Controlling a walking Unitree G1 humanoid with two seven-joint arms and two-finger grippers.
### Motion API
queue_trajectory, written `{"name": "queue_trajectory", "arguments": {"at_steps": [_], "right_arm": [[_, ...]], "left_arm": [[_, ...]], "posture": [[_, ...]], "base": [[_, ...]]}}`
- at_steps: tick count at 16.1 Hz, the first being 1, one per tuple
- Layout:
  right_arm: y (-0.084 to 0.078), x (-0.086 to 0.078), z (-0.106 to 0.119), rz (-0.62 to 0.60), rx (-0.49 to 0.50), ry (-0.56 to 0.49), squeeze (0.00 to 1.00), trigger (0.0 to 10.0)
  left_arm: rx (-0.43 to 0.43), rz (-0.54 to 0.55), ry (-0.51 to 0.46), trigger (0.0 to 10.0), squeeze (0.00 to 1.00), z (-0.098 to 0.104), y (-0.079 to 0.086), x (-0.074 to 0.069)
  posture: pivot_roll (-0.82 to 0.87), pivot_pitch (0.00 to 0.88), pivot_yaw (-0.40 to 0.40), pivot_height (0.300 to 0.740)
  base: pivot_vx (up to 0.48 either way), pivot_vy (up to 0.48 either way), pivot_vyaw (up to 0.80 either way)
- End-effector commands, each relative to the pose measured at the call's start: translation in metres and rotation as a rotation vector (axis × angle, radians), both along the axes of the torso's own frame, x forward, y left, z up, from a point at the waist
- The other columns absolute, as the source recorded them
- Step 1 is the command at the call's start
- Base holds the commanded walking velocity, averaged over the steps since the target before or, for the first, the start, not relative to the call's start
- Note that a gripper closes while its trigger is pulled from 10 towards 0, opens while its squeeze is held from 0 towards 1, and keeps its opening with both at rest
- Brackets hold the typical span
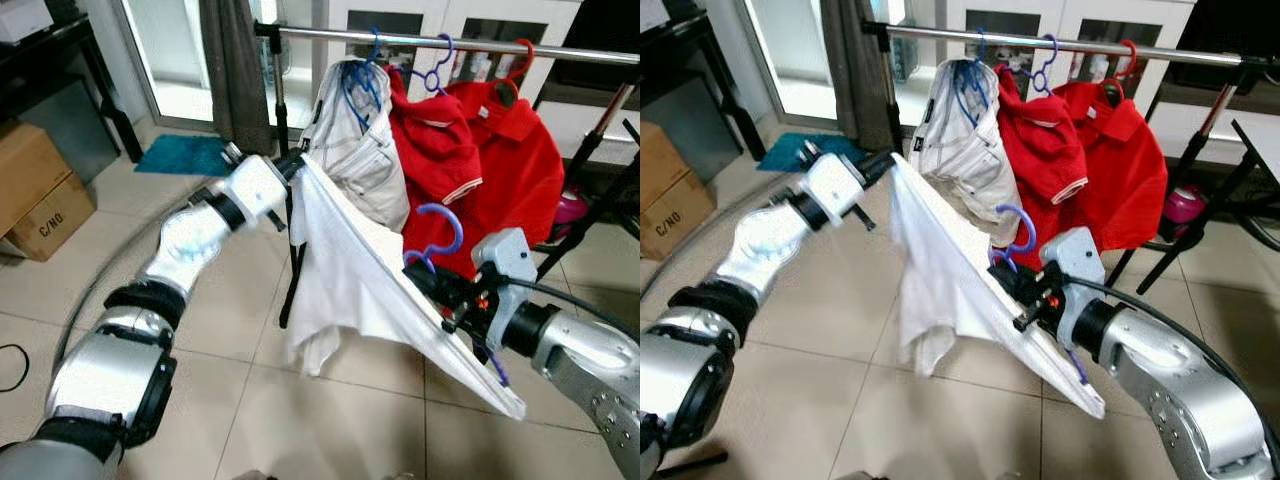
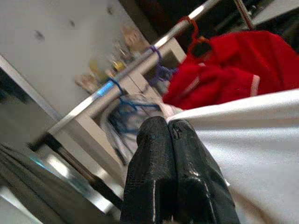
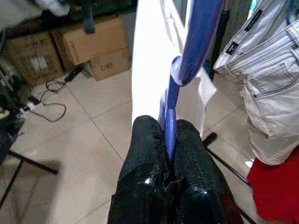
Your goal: Hang hanger
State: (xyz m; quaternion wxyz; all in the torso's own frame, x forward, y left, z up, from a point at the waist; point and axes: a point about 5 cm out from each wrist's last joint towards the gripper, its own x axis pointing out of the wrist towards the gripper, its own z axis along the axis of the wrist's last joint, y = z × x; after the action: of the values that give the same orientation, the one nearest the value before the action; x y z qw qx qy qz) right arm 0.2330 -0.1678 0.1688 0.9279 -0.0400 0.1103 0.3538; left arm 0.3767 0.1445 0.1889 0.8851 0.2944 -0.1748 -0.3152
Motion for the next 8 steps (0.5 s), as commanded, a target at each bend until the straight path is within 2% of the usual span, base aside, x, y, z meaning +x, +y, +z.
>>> {"name": "queue_trajectory", "arguments": {"at_steps": [1,2,5,7,8], "right_arm": [[0.002,-0.002,0.008,0.023,0.028,-0.048,0.00,10.0],[0.000,-0.001,0.014,0.008,0.080,-0.067,0.00,10.0],[-0.005,0.001,0.021,-0.027,0.158,-0.093,0.00,10.0],[-0.003,-0.002,0.029,0.008,0.270,-0.107,0.00,10.0],[-0.002,-0.003,0.030,0.013,0.261,-0.112,0.00,10.0]], "left_arm": [[0.006,0.016,0.019,0.0,0.00,0.014,0.010,0.006],[0.023,0.019,0.048,0.0,0.00,0.016,0.015,0.008],[0.016,0.046,0.087,0.0,0.00,0.022,0.026,0.011],[0.030,0.037,0.101,0.0,0.00,0.022,0.027,0.010],[0.045,0.027,0.100,0.0,0.00,0.021,0.025,0.010]], "posture": [[-0.27,0.010,0.060,0.740],[-0.27,0.008,0.062,0.740],[-0.27,0.009,0.064,0.740],[-0.27,0.008,0.063,0.740],[-0.27,0.008,0.062,0.740]], "base": [[0.000,0.000,0.00],[0.000,0.000,0.00],[0.000,0.000,0.00],[0.000,0.000,0.00],[0.000,0.000,0.00]]}}
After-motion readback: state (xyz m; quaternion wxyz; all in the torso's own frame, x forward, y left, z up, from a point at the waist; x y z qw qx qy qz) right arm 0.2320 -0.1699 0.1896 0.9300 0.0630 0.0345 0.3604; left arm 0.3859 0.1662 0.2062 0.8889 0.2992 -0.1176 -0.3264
